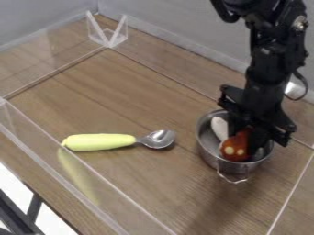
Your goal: Put mushroom into the silver pot
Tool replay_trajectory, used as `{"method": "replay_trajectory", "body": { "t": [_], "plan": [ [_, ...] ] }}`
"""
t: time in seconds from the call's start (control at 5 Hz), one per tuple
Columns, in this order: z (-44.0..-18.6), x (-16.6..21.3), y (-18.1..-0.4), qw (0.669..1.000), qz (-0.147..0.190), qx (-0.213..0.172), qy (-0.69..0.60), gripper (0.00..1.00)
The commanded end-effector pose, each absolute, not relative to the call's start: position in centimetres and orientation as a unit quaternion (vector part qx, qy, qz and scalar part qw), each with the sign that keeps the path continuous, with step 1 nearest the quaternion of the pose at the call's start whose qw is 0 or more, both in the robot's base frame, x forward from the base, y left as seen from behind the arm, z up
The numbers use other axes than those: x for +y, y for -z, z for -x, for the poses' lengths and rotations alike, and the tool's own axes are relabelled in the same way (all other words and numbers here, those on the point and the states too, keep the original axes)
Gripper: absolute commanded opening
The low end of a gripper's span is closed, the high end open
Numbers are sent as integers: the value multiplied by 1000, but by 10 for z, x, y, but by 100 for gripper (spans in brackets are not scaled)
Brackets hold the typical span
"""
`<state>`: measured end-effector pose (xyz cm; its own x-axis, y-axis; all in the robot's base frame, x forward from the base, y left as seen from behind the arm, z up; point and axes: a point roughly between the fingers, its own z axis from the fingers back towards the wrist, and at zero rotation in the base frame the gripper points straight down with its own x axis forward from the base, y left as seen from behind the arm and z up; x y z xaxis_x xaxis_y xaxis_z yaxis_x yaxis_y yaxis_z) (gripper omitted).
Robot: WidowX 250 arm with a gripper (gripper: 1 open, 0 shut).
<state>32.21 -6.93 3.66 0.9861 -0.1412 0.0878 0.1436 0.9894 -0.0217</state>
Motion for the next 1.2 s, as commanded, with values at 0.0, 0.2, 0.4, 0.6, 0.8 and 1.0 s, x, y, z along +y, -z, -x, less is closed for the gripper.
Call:
{"method": "replay_trajectory", "body": {
  "t": [0.0,0.2,0.4,0.6,0.8,1.0],
  "plan": [
    [-329,-62,-45,996,16,-60,57,0],
    [-329,-59,-46,997,17,-61,50,0],
    [-328,-57,-46,997,18,-61,44,0],
    [-328,-56,-46,997,18,-59,41,0],
    [-328,-56,-46,997,19,-57,40,0],
    [-328,-56,-46,998,20,-55,38,0]
  ]
}}
